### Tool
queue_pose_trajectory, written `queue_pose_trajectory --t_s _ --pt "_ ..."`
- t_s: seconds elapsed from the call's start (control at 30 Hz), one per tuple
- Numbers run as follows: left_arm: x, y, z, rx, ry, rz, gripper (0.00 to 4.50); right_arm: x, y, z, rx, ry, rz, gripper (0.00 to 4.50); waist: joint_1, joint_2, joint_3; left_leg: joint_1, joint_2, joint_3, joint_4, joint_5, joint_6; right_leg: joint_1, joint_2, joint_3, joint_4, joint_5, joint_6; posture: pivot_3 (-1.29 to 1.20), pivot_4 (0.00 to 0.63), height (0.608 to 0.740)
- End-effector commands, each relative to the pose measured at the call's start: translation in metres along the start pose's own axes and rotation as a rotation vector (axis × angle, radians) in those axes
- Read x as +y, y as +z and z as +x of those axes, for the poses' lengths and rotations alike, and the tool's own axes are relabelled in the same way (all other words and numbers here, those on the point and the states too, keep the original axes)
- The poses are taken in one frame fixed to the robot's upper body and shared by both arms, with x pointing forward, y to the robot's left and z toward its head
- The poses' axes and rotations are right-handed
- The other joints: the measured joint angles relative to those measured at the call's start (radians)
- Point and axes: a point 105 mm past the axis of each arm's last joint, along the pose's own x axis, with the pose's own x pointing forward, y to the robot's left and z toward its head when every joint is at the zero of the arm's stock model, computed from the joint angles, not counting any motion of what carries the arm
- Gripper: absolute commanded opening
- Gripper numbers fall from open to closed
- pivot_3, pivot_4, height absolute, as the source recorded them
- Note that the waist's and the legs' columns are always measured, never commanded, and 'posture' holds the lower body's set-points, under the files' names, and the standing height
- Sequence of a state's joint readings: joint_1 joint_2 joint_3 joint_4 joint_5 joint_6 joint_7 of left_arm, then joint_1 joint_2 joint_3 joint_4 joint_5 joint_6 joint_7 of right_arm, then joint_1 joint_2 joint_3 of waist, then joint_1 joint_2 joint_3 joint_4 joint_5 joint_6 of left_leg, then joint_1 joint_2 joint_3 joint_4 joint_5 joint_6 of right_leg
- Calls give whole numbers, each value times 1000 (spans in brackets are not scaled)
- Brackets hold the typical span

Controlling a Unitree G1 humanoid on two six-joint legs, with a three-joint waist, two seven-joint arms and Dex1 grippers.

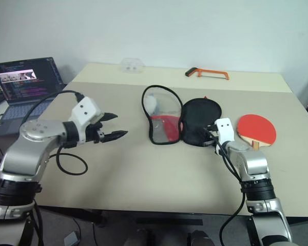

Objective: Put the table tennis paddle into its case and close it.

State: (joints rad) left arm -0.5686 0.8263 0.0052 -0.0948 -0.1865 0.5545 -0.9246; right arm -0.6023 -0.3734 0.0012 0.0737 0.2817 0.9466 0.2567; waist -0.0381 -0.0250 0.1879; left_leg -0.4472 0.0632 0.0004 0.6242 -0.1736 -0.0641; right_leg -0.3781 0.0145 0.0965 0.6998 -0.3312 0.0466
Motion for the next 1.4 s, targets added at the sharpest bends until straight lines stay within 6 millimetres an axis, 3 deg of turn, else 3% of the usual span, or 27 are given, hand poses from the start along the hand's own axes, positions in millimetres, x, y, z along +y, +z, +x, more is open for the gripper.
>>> queue_pose_trajectory --t_s 0.03,0.43,0.7,0.8,0.97,1.1,1.17,1.3,1.4 --pt "9 11 -6 -18 37 47 3567 -8 6 -7 -5 0 -108 9 1 0 0 0 0 0 0 0 0 0 0 0 0 0 0 0 150 740" --pt "13 10 -6 0 48 52 3567 -53 10 -11 72 35 -425 9 4 0 0 -1 0 0 0 0 0 -1 0 0 0 0 0 0 150 740" --pt "13 10 -6 -1 55 54 3567 -58 16 0 61 52 -440 9 3 0 0 -1 0 0 2 0 0 0 0 0 0 0 0 0 150 740" --pt "13 10 -6 -1 57 54 3567 -61 20 -3 48 49 -428 645 3 0 0 -1 0 0 2 0 0 0 0 0 1 0 0 0 150 740" --pt "13 11 -3 -7 48 58 3567 -61 34 -19 10 66 -386 2367 4 0 0 -1 0 0 2 0 0 -1 0 0 1 0 0 0 150 740" --pt "17 16 -1 -32 36 70 3567 -66 59 -52 -74 15 -296 3812 7 0 0 -2 0 0 2 0 0 -1 0 0 1 0 0 0 150 740" --pt "16 19 0 -56 19 78 3567 -76 61 -66 -91 -72 -246 4466 8 0 0 -2 0 0 2 0 0 -2 0 0 1 0 0 0 150 740" --pt "10 23 4 -95 -32 89 3567 -107 45 -87 -93 -306 -95 4466 7 0 0 -2 0 -1 2 0 0 -1 0 0 2 0 0 0 150 740" --pt "8 23 12 -104 -52 87 3567 -114 24 -93 -65 -369 -18 4466 7 0 0 -2 0 0 3 0 0 -2 0 0 2 0 0 0 150 740"
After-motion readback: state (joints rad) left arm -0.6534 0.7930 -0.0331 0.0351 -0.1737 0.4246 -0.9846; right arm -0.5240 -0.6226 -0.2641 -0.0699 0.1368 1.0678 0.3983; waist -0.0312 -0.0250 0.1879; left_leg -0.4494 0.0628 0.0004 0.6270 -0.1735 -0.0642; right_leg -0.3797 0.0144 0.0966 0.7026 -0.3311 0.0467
